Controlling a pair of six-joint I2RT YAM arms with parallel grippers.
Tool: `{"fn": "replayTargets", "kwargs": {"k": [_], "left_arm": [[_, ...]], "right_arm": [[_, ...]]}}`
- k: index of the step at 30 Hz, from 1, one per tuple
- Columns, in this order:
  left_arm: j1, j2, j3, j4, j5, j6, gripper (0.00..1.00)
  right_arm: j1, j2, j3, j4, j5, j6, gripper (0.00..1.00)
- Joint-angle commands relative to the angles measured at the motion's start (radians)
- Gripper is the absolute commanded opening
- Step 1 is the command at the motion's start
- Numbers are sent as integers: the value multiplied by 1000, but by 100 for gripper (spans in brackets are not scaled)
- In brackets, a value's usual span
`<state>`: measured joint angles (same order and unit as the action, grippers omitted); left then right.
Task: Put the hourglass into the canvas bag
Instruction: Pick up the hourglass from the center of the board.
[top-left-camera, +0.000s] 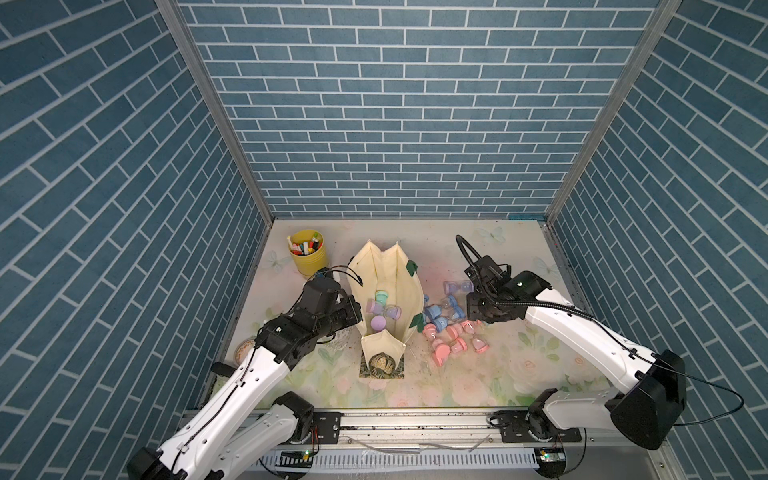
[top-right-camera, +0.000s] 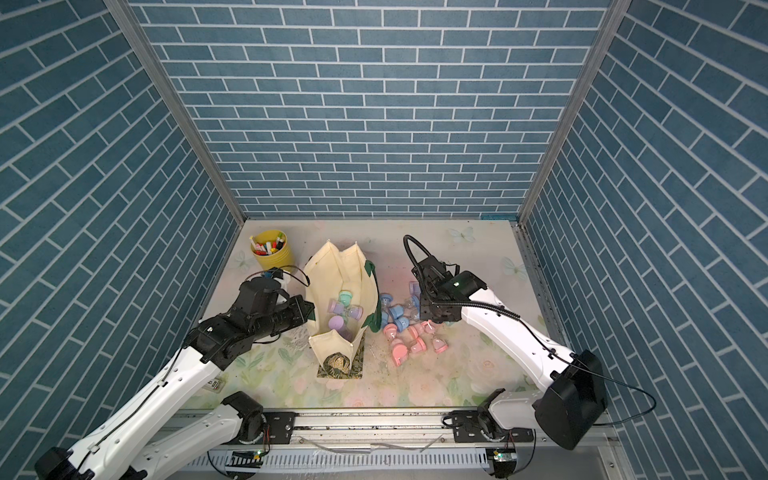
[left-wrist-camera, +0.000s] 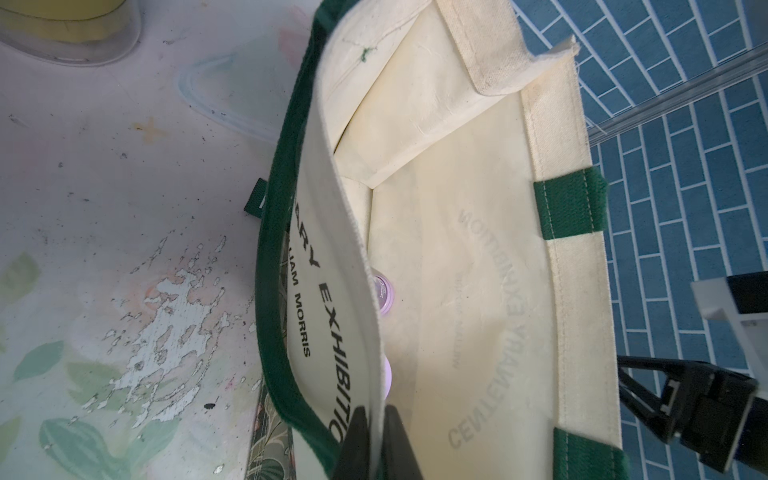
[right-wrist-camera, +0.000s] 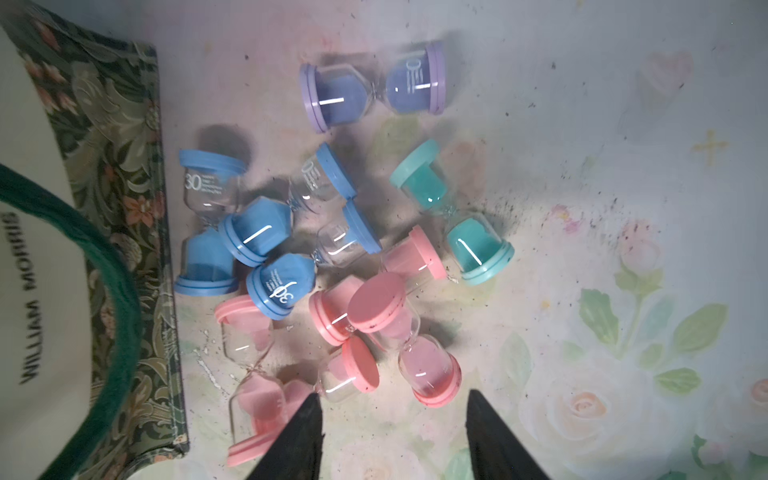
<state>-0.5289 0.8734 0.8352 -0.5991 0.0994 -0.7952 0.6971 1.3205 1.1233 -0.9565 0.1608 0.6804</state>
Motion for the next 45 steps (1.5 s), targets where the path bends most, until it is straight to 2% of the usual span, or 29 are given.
{"fn": "replayTargets", "kwargs": {"k": [1,8,13,26,33,41,45], "left_arm": [[-2,-4,-24,-1,7,12,0],[-2,1,-28,3,9,13,0],[-2,5,-44,17,13,4,0],[-2,8,-23,2,12,11,0],[-2,9,-22,7,16,10,0],[-2,16,-26,16,22,10,0],[-2,16,-28,14,23,10,0]], "right_arm": [[-2,-37,-78,9,-32,32,56],[-2,-43,-210,30,-66,-8,56],[-3,2,-267,112,-108,-61,56],[-45,136,-252,167,-105,-122,56],[-67,184,-255,195,-134,-125,52],[-82,255,-241,215,-162,-134,43],[-82,251,-245,213,-162,-134,31]]}}
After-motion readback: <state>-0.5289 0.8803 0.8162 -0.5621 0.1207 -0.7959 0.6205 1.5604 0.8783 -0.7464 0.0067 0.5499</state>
